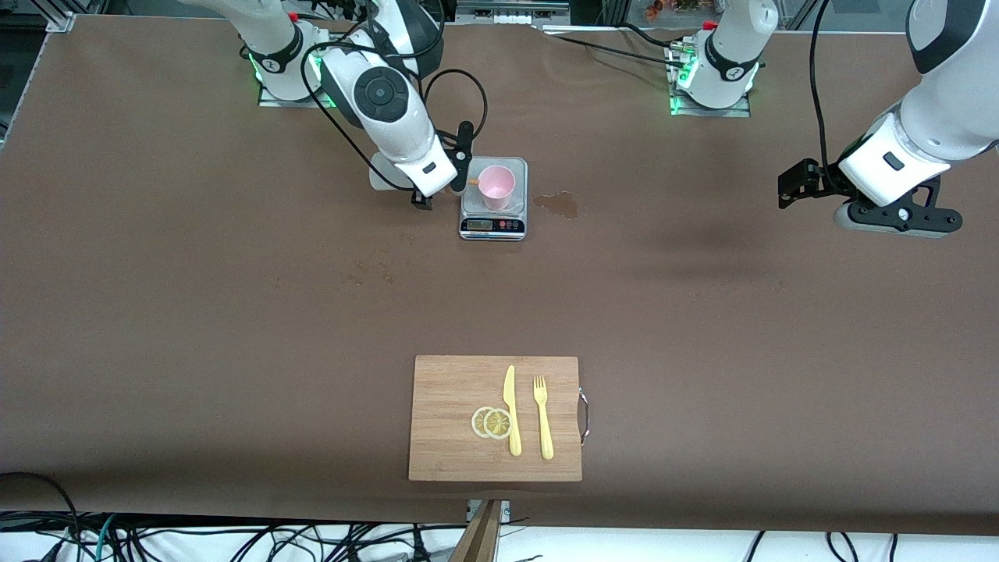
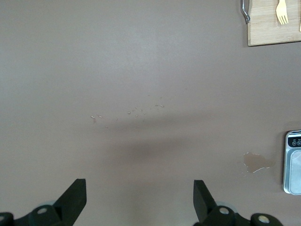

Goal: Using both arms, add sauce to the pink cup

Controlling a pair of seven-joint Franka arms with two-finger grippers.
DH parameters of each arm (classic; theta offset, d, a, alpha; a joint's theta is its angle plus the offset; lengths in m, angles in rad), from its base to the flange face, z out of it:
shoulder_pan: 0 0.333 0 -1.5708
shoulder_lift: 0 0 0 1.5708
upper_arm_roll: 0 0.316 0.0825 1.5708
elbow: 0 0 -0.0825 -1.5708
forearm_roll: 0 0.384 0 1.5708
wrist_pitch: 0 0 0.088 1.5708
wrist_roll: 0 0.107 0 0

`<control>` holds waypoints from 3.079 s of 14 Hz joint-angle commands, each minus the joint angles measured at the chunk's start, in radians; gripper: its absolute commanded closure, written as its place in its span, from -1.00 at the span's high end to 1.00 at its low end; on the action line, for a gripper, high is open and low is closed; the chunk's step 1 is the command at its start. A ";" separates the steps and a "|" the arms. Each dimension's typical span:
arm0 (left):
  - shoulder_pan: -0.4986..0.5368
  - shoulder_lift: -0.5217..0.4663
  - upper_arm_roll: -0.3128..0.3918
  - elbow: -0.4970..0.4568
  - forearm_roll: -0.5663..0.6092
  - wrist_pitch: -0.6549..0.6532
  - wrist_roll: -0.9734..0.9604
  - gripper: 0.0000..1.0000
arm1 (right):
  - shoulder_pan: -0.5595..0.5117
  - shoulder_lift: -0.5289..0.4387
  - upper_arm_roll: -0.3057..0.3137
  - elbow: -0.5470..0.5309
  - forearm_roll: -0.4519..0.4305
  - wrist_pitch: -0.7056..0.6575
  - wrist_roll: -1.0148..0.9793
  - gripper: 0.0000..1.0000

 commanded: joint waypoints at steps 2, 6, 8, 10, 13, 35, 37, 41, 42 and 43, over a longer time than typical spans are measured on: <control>0.001 0.002 0.003 0.011 -0.004 -0.006 0.022 1.00 | 0.024 0.009 0.001 -0.011 -0.087 -0.019 0.084 -1.00; 0.001 0.002 0.003 0.011 -0.004 -0.006 0.022 1.00 | 0.064 0.030 0.001 -0.007 -0.121 -0.031 0.140 -1.00; 0.001 0.002 0.003 0.011 -0.004 -0.006 0.022 1.00 | 0.086 0.046 0.000 -0.004 -0.136 -0.031 0.168 -1.00; 0.001 0.002 0.003 0.011 -0.004 -0.006 0.021 1.00 | 0.103 0.052 0.000 0.001 -0.162 -0.040 0.199 -1.00; 0.000 0.002 0.003 0.011 -0.004 -0.006 0.021 1.00 | 0.112 0.055 0.000 0.016 -0.173 -0.079 0.202 -1.00; 0.000 0.002 0.002 0.011 -0.004 -0.007 0.015 1.00 | 0.052 -0.006 0.012 0.073 -0.013 -0.102 0.145 -0.92; 0.000 0.002 0.002 0.011 -0.004 -0.007 0.016 1.00 | 0.016 -0.032 0.012 0.073 0.055 -0.102 0.087 -0.92; 0.000 0.002 0.002 0.011 -0.004 -0.006 0.016 1.00 | -0.096 -0.071 0.020 0.073 0.198 -0.106 -0.100 -0.91; 0.000 0.002 0.002 0.011 -0.004 -0.006 0.016 1.00 | -0.125 -0.089 0.018 0.073 0.257 -0.105 -0.150 -0.92; 0.000 0.002 0.002 0.011 -0.004 -0.007 0.016 1.00 | -0.167 -0.092 0.018 0.074 0.328 -0.105 -0.212 -0.92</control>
